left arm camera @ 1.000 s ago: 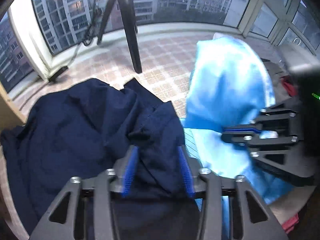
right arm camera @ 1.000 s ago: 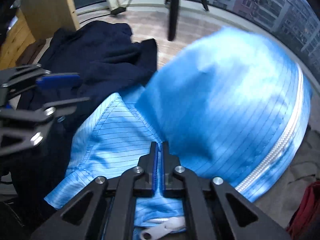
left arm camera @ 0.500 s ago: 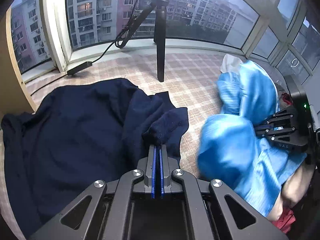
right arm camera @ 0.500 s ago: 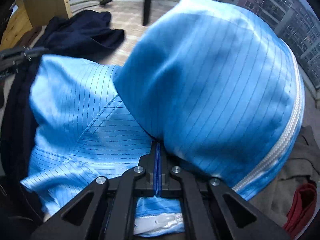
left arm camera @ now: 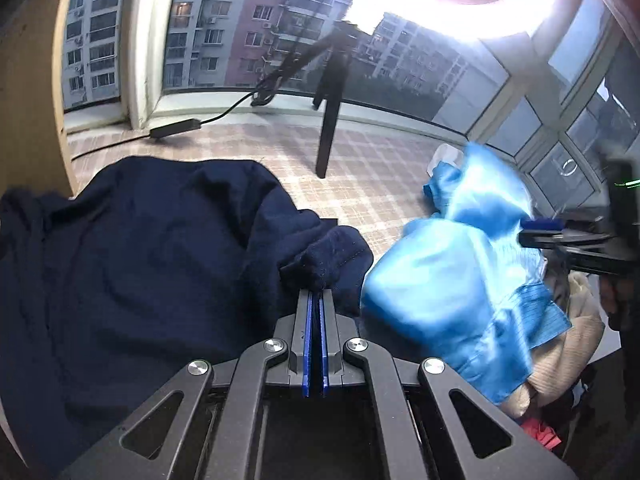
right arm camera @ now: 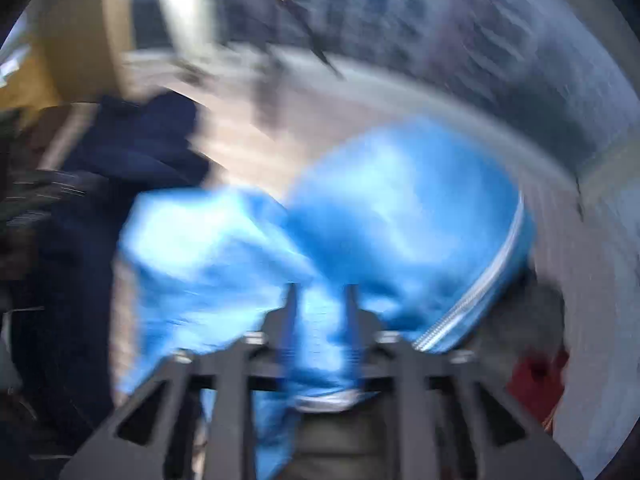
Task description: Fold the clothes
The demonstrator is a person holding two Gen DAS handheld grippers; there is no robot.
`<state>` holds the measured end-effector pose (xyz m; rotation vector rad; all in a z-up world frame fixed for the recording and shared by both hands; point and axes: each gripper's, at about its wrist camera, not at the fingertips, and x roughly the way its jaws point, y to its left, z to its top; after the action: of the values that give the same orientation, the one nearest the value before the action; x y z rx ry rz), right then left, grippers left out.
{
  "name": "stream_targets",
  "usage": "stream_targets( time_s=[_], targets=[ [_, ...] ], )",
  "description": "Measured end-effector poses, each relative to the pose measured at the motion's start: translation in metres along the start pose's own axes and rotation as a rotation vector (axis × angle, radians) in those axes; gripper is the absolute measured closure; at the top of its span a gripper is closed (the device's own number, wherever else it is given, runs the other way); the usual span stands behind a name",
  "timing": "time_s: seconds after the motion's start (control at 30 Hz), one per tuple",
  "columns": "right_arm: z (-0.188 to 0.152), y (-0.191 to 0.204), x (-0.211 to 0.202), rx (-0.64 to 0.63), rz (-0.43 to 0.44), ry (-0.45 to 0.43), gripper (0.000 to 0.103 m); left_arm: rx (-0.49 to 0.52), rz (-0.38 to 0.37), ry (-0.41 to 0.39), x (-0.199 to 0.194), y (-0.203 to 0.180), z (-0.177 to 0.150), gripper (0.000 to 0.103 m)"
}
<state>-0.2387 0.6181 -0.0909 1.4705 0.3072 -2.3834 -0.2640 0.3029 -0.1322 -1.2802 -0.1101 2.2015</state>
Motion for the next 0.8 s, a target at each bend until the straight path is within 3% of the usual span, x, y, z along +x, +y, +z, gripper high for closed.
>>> stream_targets(
  time_s=[0.03, 0.13, 0.17, 0.3, 0.43, 0.6, 0.67, 0.7, 0.73, 0.8],
  targets=[
    [0.009, 0.017, -0.001, -0.059, 0.033, -0.025, 0.046, -0.006, -0.001, 0.0, 0.0, 0.001, -0.001, 0.1],
    [0.037, 0.06, 0.036, -0.211, 0.093, 0.004, 0.046, -0.011, -0.001, -0.007, 0.0, 0.002, -0.004, 0.1],
    [0.044, 0.061, 0.052, -0.176, 0.126, 0.029, 0.046, -0.008, -0.001, -0.011, -0.001, 0.0, -0.004, 0.1],
    [0.064, 0.03, 0.11, 0.201, 0.358, 0.133, 0.046, 0.014, 0.007, -0.029, -0.003, -0.004, -0.007, 0.1],
    [0.067, 0.017, 0.136, 0.339, 0.298, 0.119, 0.046, 0.038, 0.017, -0.043, -0.003, -0.008, -0.01, 0.1],
    [0.067, 0.018, 0.145, 0.34, 0.229, 0.069, 0.048, 0.041, 0.013, -0.028, 0.004, -0.007, -0.013, 0.1],
    [0.066, 0.017, 0.144, 0.34, 0.226, 0.037, 0.058, 0.038, 0.009, -0.025, 0.006, -0.006, -0.014, 0.1],
    [0.066, 0.016, 0.143, 0.34, 0.225, 0.021, 0.074, 0.041, 0.008, -0.022, 0.007, -0.006, -0.014, 0.1],
    [0.066, 0.015, 0.142, 0.339, 0.223, 0.004, 0.101, 0.045, 0.006, -0.018, 0.009, -0.007, -0.015, 0.1],
    [0.065, 0.013, 0.14, 0.339, 0.22, -0.028, 0.1, 0.044, -0.002, -0.016, 0.011, -0.008, -0.016, 0.1]
  ],
)
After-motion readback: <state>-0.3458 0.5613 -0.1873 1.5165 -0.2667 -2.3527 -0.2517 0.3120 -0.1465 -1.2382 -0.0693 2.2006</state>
